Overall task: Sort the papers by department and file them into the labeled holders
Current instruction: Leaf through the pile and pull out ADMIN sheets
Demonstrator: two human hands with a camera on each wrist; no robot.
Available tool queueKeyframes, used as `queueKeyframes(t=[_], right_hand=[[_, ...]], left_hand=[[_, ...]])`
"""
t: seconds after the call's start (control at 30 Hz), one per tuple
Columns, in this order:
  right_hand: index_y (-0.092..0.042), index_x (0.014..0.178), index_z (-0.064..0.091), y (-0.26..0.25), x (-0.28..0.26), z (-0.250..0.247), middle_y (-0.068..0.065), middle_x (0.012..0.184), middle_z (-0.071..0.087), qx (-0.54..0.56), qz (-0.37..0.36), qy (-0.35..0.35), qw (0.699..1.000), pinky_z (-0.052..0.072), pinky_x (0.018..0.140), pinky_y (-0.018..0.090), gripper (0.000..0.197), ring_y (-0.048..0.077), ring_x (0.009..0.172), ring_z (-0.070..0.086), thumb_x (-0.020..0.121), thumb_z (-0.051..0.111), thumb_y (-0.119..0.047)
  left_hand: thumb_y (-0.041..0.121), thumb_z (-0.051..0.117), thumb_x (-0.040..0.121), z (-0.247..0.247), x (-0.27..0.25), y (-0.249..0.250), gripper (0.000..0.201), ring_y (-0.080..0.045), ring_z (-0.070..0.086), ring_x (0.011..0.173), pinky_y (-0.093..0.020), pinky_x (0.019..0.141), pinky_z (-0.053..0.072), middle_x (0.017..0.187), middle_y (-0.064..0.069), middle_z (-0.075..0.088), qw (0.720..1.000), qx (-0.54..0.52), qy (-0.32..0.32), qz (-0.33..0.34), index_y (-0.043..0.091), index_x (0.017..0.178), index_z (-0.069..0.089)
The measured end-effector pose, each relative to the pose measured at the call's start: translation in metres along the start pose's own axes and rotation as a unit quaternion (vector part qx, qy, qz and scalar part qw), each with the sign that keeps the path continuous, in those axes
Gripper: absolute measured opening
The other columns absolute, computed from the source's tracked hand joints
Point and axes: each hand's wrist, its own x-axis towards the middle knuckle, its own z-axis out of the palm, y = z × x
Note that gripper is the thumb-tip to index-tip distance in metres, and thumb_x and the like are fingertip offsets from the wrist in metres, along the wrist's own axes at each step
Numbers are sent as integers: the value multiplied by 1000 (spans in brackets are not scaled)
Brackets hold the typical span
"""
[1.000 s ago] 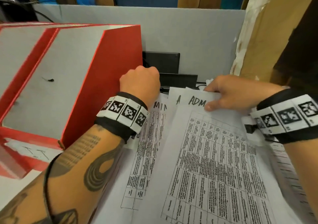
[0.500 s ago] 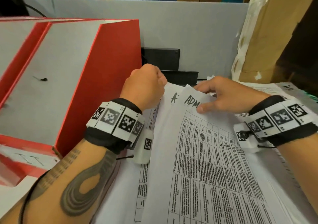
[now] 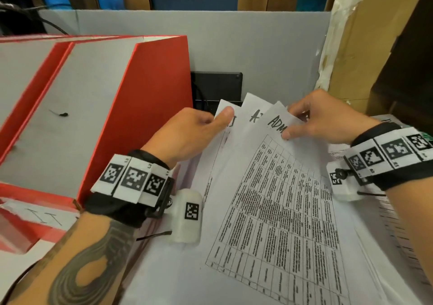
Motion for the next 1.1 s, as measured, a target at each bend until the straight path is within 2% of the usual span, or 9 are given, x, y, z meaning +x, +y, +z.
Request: queueKeyframes(t=[0.17,0.3,0.4,0.5,0.6,0.7,0.77,0.9,1.1], right_hand=[[-22,95,82,-4,-7,-8,-8,90,81,46,-29,-11,998,62,86,47,19,14,84,77,78,88,-15],[-13,94,73,-14,-9,3,2,94,81,115,-76,-50,989,61,88,50,30,22,89,78,74,85,5],[-16,106,60,-12,-8,3,6,97,81,131,-86,-66,985,60,85,51,54,28,92,77,70,83,17],[-25,99,76,-3,-10,-3,-2,98,81,84,-88,-57,991,57,96,47,51,18,97,76,66,87,13],[-19,93,82,1,-11,-3,-2,95,81,100,-72,-44,991,57,98,48,42,19,94,77,64,88,11],[-15,101,81,-1,-8,1,-2,96,81,106,-65,-31,992,61,90,41,44,17,91,78,66,89,9],[-16,103,79,-5,-7,4,-4,95,81,106,-69,-38,991,62,85,36,43,14,90,78,68,88,9],[-15,100,75,-9,-4,9,0,97,81,135,-87,-20,987,62,83,30,41,17,92,78,71,85,12],[-14,94,76,-4,-2,11,6,90,80,174,-114,42,977,63,81,30,37,21,86,78,68,88,11]], left_hand=[[34,73,94,4,-2,-3,17,3,72,85,-14,78,56,93,20,78,1000,-19,24,1,23,89,84],[37,88,77,11,-4,-1,21,-2,74,82,-25,80,56,84,15,79,993,-108,38,-7,16,76,84],[46,75,89,6,-7,0,28,3,69,95,-18,82,48,96,14,79,993,-91,76,-15,20,87,84],[41,64,99,1,-7,-4,26,4,61,97,-12,73,36,110,13,76,996,-51,54,-40,23,99,83],[48,60,99,2,-7,-1,29,7,61,102,-8,73,34,114,18,73,999,-44,21,5,29,103,82],[62,63,86,5,-13,5,40,14,62,101,-11,80,40,101,23,73,997,-63,-29,47,27,87,83],[52,70,88,8,-13,3,39,6,63,104,-18,84,46,85,19,68,996,-53,-32,58,18,73,79],[31,79,89,11,-9,-2,15,-15,70,97,-34,87,54,101,4,76,997,-59,36,37,18,85,85],[34,93,70,10,-7,-8,19,-13,73,98,-38,99,55,90,7,79,987,-138,77,-25,19,79,85]])
